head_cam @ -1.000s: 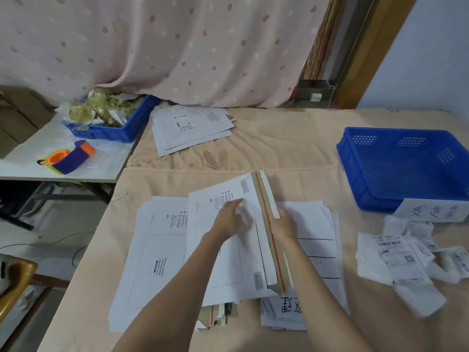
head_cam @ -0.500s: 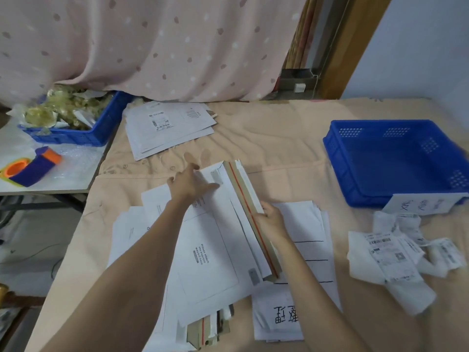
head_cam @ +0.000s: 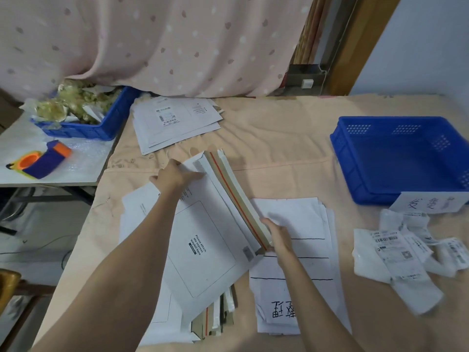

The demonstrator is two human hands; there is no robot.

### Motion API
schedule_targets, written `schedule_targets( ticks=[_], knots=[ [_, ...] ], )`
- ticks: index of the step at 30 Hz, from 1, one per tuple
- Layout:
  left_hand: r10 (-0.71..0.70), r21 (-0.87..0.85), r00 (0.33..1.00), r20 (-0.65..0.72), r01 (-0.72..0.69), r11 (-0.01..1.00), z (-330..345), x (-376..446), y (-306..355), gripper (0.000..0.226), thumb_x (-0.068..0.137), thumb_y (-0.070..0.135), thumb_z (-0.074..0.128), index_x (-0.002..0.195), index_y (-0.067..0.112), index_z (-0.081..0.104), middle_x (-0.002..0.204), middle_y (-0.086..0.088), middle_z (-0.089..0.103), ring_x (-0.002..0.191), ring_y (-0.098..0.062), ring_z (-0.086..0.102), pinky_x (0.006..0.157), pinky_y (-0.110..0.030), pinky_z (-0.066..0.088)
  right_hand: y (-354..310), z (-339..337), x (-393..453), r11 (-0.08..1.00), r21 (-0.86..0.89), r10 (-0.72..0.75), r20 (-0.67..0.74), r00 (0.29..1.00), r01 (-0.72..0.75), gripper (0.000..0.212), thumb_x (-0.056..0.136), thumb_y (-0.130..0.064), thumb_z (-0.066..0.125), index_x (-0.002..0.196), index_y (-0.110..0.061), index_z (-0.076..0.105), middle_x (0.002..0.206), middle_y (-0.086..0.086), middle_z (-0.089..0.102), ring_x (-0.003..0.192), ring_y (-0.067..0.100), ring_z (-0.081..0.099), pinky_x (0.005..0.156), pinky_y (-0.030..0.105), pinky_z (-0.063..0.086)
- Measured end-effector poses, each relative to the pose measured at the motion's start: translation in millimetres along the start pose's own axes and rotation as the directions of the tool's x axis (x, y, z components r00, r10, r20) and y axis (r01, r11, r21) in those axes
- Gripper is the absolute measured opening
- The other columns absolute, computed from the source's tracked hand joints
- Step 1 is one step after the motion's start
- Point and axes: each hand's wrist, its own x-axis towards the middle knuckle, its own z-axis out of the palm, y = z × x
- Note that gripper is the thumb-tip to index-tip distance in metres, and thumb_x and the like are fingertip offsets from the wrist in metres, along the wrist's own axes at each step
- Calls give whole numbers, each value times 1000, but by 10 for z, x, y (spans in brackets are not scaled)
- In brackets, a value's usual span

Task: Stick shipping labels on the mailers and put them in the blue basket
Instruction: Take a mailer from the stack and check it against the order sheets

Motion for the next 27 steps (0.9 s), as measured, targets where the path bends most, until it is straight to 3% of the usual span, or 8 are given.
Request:
schedule_targets(
  ticks=[4, 8, 10, 12, 18, 22, 25, 27],
  knots=[
    [-97, -234, 994, 44, 104, 967, -93, 2, -93, 67, 59, 57, 76, 106, 18, 50, 90, 1, 58, 100, -26, 57, 103, -44, 33, -55, -19, -40, 972, 211, -83, -104, 991, 104, 44, 75, -26, 78, 108, -8, 56, 101, 6, 64, 80, 15, 60, 66, 27, 44],
    [-142, -572, 976, 163, 211, 793, -66, -145, -188, 52, 50, 45, 83, 81, 15, 53, 80, -4, 61, 70, -24, 60, 75, -38, 51, -214, -95, -55, 961, 227, -140, -97, 985, 159, 15, 81, -25, 72, 83, -12, 65, 82, 2, 61, 75, 17, 53, 60, 23, 36],
    [-179, -640, 961, 211, 274, 718, 18, -235, -261, 45, 59, 35, 86, 85, 11, 59, 77, -6, 61, 63, -23, 58, 63, -33, 50, -253, -129, -41, 947, 266, -156, -116, 981, 182, 16, 80, -18, 73, 91, -11, 62, 85, -1, 59, 70, 11, 54, 58, 19, 37],
    [-232, -660, 944, 233, 329, 675, 159, -322, -375, 49, 60, 37, 87, 91, 10, 60, 82, -8, 64, 69, -26, 61, 69, -39, 55, -258, -153, -34, 926, 273, -214, -184, 959, 259, 33, 76, -13, 76, 106, -10, 61, 105, 4, 61, 73, 10, 58, 57, 16, 41],
    [-424, -529, 886, 187, 454, 716, 640, -603, -663, 86, 45, 68, 78, 106, 17, 46, 95, -5, 63, 97, -35, 61, 90, -59, 45, -175, -60, 36, 952, -20, -298, -306, 904, 307, 67, 77, -3, 68, 137, -15, 40, 142, -2, 33, 111, 23, 56, 75, 28, 39],
    [-520, -409, 844, 130, 523, 748, 797, -655, -673, 83, 75, 62, 66, 127, 6, 36, 122, -16, 57, 118, -37, 50, 101, -52, 39, -137, 84, 90, 918, -202, -384, -236, 893, 342, 87, 74, 4, 62, 149, -14, 21, 154, -1, 18, 124, 24, 50, 74, 29, 44],
    [-566, -238, 816, 118, 577, 782, 814, -668, -667, 64, 86, 41, 61, 132, 4, 35, 135, -17, 44, 126, -34, 41, 103, -43, 37, -110, 143, 166, 864, -371, -426, -182, 886, 339, 91, 71, 4, 61, 150, -13, 19, 160, -2, 7, 140, 21, 33, 93, 34, 47],
    [-517, -53, 856, 17, 518, 854, 819, -719, -673, 57, 84, 29, 62, 129, 4, 38, 138, -17, 33, 125, -33, 34, 99, -39, 36, -108, 142, 198, 788, -532, -450, -156, 879, 310, 82, 73, 4, 61, 146, -10, 26, 161, -2, 3, 145, 20, 20, 102, 32, 40]
  ],
)
